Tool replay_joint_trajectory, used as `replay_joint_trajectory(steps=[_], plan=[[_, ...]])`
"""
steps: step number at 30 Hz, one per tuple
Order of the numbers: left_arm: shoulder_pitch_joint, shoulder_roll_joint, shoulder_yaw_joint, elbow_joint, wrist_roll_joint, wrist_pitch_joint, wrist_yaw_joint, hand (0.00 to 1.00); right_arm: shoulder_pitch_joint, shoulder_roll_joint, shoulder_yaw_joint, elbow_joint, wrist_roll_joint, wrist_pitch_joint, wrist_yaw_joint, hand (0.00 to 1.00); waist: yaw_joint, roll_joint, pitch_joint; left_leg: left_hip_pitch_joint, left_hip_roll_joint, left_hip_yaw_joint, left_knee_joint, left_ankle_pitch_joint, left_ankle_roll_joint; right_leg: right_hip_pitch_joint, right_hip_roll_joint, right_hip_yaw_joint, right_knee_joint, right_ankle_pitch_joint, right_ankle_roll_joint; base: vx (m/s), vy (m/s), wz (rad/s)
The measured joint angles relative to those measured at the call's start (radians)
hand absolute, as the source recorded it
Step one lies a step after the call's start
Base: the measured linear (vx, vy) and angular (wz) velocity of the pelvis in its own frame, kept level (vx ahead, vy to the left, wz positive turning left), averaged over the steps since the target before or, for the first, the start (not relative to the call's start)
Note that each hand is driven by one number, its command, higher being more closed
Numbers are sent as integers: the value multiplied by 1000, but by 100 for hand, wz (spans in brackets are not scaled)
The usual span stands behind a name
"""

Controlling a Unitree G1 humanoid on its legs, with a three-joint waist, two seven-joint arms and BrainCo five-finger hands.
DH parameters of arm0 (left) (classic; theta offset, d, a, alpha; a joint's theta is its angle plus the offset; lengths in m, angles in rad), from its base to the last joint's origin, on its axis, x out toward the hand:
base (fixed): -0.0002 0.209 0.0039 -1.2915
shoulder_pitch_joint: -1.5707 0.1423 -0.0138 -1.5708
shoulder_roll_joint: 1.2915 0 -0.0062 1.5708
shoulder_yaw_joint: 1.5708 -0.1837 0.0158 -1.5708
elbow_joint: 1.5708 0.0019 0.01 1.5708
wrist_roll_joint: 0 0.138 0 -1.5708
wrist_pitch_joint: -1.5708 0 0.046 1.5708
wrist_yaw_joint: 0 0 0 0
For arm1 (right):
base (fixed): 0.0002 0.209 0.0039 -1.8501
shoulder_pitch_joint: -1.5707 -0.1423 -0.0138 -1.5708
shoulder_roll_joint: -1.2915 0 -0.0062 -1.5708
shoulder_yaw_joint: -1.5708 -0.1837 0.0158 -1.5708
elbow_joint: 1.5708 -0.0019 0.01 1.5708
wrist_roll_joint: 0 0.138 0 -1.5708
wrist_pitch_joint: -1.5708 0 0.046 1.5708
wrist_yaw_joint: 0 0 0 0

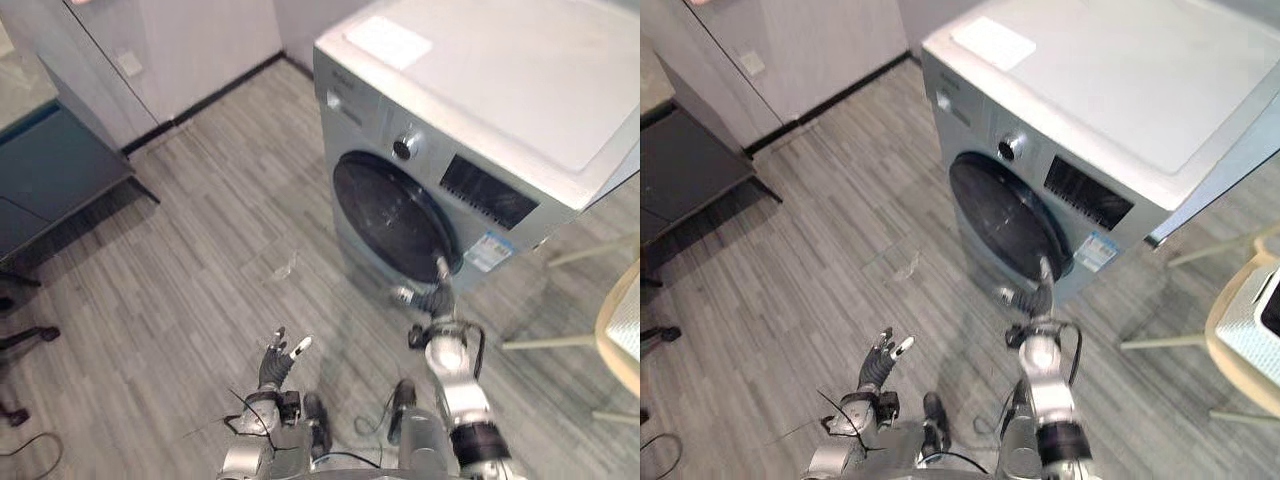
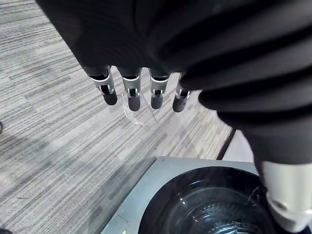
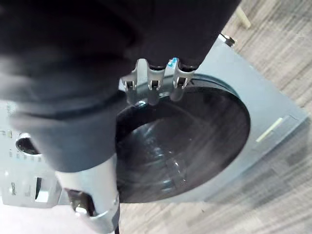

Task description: Pick up the laundry basket with both hands and put the clothes into the washing machine.

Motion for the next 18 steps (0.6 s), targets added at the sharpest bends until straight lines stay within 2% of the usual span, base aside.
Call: replay_joint_trajectory(steps=[4,7,9,11,16,18], plan=[[-11,-2,-1,-1,0,-1,1,0,-118,-11,-50,0,-35,32,-83,0,9,20,45,-45,-5,0,0,11,20,-22,1,-4,-46,44,-2,-110,43,2],[-22,-4,-2,-2,-1,-1,1,0,-151,-11,-95,-28,-116,89,-137,0,15,35,70,-59,-14,-19,-20,27,42,-29,-4,-22,-51,49,-1,-58,27,20],[-43,-10,-1,-3,-1,-1,2,0,-155,-10,-125,-72,-154,127,-183,0,20,48,77,-68,-24,-38,-46,48,44,-35,-11,-43,-53,49,0,-11,24,28],[-51,-19,9,-14,-1,-1,3,0,-155,-3,-138,-105,-173,154,-207,0,34,48,78,-71,-30,-40,-74,71,47,-49,-14,-49,-52,49,0,29,12,13],[-48,-59,42,-46,-18,-1,19,0,-141,60,-157,-240,-234,220,-296,0,34,50,79,-72,-34,-49,-105,92,39,-61,-19,-63,-40,36,-2,74,-1,7],[-48,-62,43,-51,-18,-1,25,0,-122,74,-155,-277,-248,222,-319,0,35,49,79,-70,-34,-45,-107,92,38,-61,-21,-64,-31,27,3,51,1,2]])
